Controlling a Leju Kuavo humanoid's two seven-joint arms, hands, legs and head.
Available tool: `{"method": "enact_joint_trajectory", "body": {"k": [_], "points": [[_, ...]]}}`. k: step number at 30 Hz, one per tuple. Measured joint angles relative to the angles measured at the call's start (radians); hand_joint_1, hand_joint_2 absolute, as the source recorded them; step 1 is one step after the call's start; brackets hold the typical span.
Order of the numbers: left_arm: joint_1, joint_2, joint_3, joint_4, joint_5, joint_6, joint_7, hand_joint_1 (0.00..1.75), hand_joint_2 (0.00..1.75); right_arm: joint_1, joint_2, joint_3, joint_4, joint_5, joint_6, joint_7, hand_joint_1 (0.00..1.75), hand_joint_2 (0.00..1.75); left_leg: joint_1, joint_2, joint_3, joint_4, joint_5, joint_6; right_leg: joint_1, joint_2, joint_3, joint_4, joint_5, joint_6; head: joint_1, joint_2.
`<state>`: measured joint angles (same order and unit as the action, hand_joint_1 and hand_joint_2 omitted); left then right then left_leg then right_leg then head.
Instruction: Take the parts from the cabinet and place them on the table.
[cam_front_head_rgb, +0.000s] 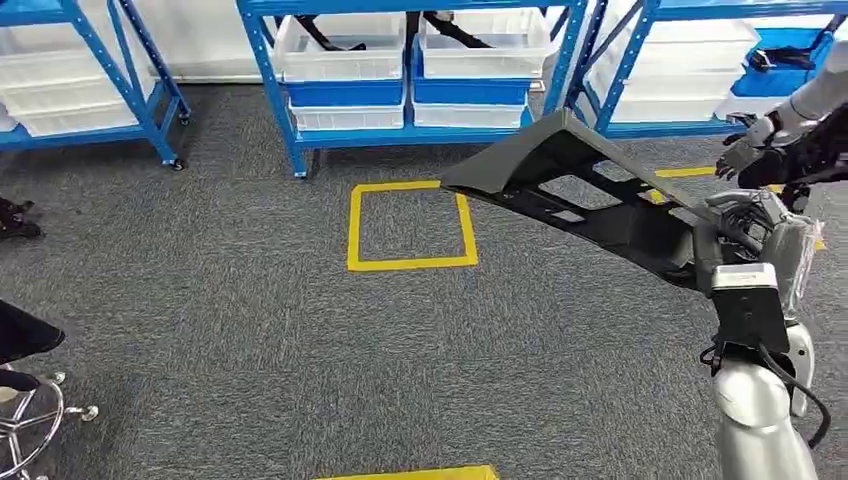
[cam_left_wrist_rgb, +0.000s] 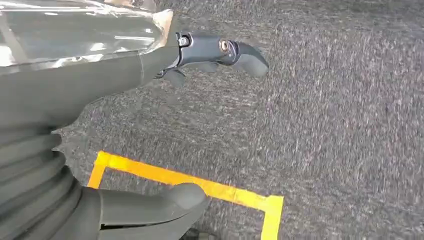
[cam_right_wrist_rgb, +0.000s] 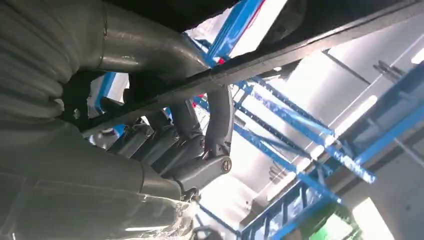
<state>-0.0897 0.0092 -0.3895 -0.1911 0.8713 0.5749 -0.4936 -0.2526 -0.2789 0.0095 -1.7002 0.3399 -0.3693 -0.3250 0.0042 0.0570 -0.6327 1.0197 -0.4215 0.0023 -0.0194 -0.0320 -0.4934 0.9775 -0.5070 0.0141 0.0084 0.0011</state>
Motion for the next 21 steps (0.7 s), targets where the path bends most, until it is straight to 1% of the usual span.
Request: {"method": "enact_joint_trajectory", "body": {"k": [1, 2, 3, 4, 5, 6, 7, 8, 9, 10, 11, 12, 13, 14, 15, 16, 17, 18, 19, 20, 21], "points": [[0.005, -0.002, 0.002, 0.0, 0.002, 0.0, 0.0, 0.0, 1.75, -0.01, 0.0, 0.0, 0.005, -0.011, 0.001, -0.005, 1.75, 1.75, 0.001, -0.032, -0.017, 0.045, -0.049, -0.004, 0.001, 0.009, -0.008, 0.0, 0.008, -0.014, -0.001, 0.0], [0.007, -0.002, 0.004, 0.0, 0.008, 0.0, -0.001, 0.0, 1.75, -0.019, 0.0, 0.003, 0.012, -0.023, 0.002, -0.011, 1.75, 1.75, 0.001, -0.049, -0.045, 0.117, -0.102, -0.007, 0.001, 0.016, -0.016, 0.001, 0.016, -0.023, -0.003, 0.0], [0.009, -0.002, 0.008, 0.0, 0.013, 0.0, 0.0, 0.0, 1.75, -0.026, 0.001, 0.006, 0.018, -0.035, 0.002, -0.018, 1.75, 1.75, 0.001, -0.057, -0.079, 0.202, -0.145, -0.009, 0.004, 0.025, -0.025, 0.002, 0.023, -0.026, -0.003, 0.0], [0.013, -0.001, 0.015, 0.0, 0.019, 0.0, 0.0, 0.0, 1.75, -0.031, 0.001, 0.008, 0.027, -0.047, 0.002, -0.024, 1.75, 1.75, 0.001, -0.06, -0.104, 0.273, -0.171, -0.011, 0.007, 0.035, -0.032, 0.003, 0.029, -0.025, -0.003, 0.0], [0.02, -0.001, 0.018, 0.0, 0.021, -0.001, 0.0, 0.0, 1.75, -0.034, 0.001, 0.009, 0.038, -0.056, 0.002, -0.029, 1.75, 1.75, 0.001, -0.06, -0.109, 0.302, -0.173, -0.011, 0.007, 0.045, -0.038, 0.003, 0.033, -0.024, -0.003, 0.0], [0.025, -0.002, 0.019, 0.0, 0.021, -0.001, 0.0, 0.0, 1.75, -0.037, 0.001, 0.01, 0.045, -0.059, 0.002, -0.031, 1.75, 1.75, 0.002, -0.06, -0.091, 0.28, -0.151, -0.009, 0.008, 0.057, -0.042, 0.005, 0.036, -0.02, -0.003, 0.0], [0.028, -0.002, 0.02, 0.0, 0.023, -0.001, 0.0, 0.0, 1.75, -0.039, 0.0, 0.011, 0.051, -0.062, 0.002, -0.032, 1.75, 1.75, 0.002, -0.061, -0.05, 0.215, -0.113, -0.007, 0.008, 0.067, -0.044, 0.006, 0.037, -0.018, -0.004, 0.0], [0.029, -0.002, 0.021, 0.0, 0.024, -0.002, 0.0, 0.0, 1.75, -0.042, 0.0, 0.012, 0.055, -0.064, 0.002, -0.032, 1.75, 1.75, 0.004, -0.067, 0.003, 0.127, -0.074, -0.004, 0.008, 0.076, -0.045, 0.008, 0.038, -0.016, -0.003, 0.0], [0.029, -0.001, 0.022, 0.0, 0.024, -0.002, 0.0, 0.0, 1.75, -0.047, 0.0, 0.013, 0.058, -0.064, 0.002, -0.033, 1.75, 1.75, 0.006, -0.093, 0.059, 0.033, -0.045, 0.001, 0.007, 0.083, -0.045, 0.011, 0.038, -0.016, -0.003, 0.0], [0.03, 0.0, 0.025, 0.0, 0.025, -0.002, 0.0, 0.0, 1.75, -0.051, 0.0, 0.014, 0.061, -0.065, 0.002, -0.034, 1.75, 1.75, 0.008, -0.126, 0.091, -0.007, -0.06, 0.007, 0.01, 0.088, -0.051, 0.013, 0.039, -0.013, -0.002, 0.0], [0.033, -0.001, 0.027, 0.0, 0.026, -0.002, 0.0, 0.0, 1.75, -0.059, 0.0, 0.015, 0.065, -0.068, 0.002, -0.036, 1.75, 1.75, 0.008, -0.123, 0.087, -0.009, -0.05, 0.009, 0.013, 0.096, -0.053, 0.014, 0.043, -0.007, 0.0, 0.0], [0.034, -0.001, 0.027, 0.0, 0.028, 0.0, 0.005, 0.0, 1.75, -0.064, 0.0, 0.018, 0.068, -0.073, 0.001, -0.04, 1.75, 1.75, 0.003, -0.114, 0.085, -0.016, -0.054, 0.012, 0.011, 0.104, -0.057, 0.015, 0.046, -0.002, -0.005, 0.0], [0.034, 0.0, 0.027, 0.0, 0.029, 0.0, 0.007, 0.0, 1.75, -0.067, 0.0, 0.02, 0.071, -0.079, 0.001, -0.042, 1.75, 1.75, 0.0, -0.105, 0.083, -0.015, -0.055, 0.014, 0.008, 0.112, -0.062, 0.013, 0.051, 0.005, -0.004, 0.0], [0.034, -0.001, 0.029, 0.0, 0.03, 0.002, 0.008, 0.0, 1.75, -0.073, -0.002, 0.023, 0.076, -0.087, 0.0, -0.045, 1.75, 1.75, 0.004, -0.092, 0.082, -0.024, -0.048, 0.023, 0.012, 0.124, -0.068, 0.011, 0.056, 0.013, -0.004, 0.0], [0.034, -0.003, 0.032, 0.0, 0.031, 0.003, 0.008, 0.0, 1.75, -0.077, -0.006, 0.026, 0.081, -0.094, -0.002, -0.051, 1.75, 1.75, 0.009, -0.077, 0.083, -0.035, -0.039, 0.033, 0.012, 0.097, -0.082, 0.026, 0.046, 0.015, -0.005, 0.0], [0.034, -0.003, 0.035, 0.0, 0.031, 0.003, 0.008, 0.0, 1.75, -0.089, -0.008, 0.027, 0.089, -0.103, -0.004, -0.055, 1.75, 1.75, 0.009, -0.07, 0.081, -0.037, -0.036, 0.038, 0.014, 0.064, -0.105, 0.066, 0.021, 0.011, 0.001, 0.0], [0.035, -0.002, 0.038, 0.0, 0.031, 0.004, 0.008, 0.0, 1.75, -0.099, -0.008, 0.031, 0.099, -0.109, -0.006, -0.061, 1.75, 1.75, 0.009, -0.058, 0.077, -0.037, -0.035, 0.04, 0.011, 0.052, -0.138, 0.135, -0.009, 0.008, 0.005, 0.0], [0.037, -0.002, 0.041, 0.0, 0.032, 0.005, 0.008, 0.0, 1.75, -0.105, -0.008, 0.033, 0.107, -0.114, -0.008, -0.064, 1.75, 1.75, 0.009, -0.047, 0.075, -0.037, -0.034, 0.041, 0.008, 0.047, -0.177, 0.219, -0.041, 0.007, 0.005, 0.0], [0.038, -0.002, 0.042, 0.0, 0.033, 0.006, 0.01, 0.0, 1.75, -0.107, -0.007, 0.035, 0.12, -0.12, -0.01, -0.068, 1.75, 1.75, 0.009, -0.035, 0.072, -0.036, -0.034, 0.04, 0.006, 0.045, -0.212, 0.293, -0.066, 0.009, 0.005, 0.0], [0.039, -0.002, 0.043, 0.0, 0.036, 0.006, 0.011, 0.0, 1.75, -0.107, -0.007, 0.037, 0.128, -0.124, -0.011, -0.07, 1.75, 1.75, 0.009, -0.025, 0.071, -0.036, -0.033, 0.039, 0.003, 0.044, -0.229, 0.336, -0.074, 0.017, 0.007, 0.0], [0.04, -0.004, 0.043, 0.0, 0.037, 0.008, 0.011, 0.0, 1.75, -0.107, -0.008, 0.04, 0.136, -0.125, -0.011, -0.071, 1.75, 1.75, 0.009, -0.013, 0.071, -0.036, -0.033, 0.038, -0.002, 0.041, -0.22, 0.321, -0.062, 0.028, 0.006, 0.0]]}}
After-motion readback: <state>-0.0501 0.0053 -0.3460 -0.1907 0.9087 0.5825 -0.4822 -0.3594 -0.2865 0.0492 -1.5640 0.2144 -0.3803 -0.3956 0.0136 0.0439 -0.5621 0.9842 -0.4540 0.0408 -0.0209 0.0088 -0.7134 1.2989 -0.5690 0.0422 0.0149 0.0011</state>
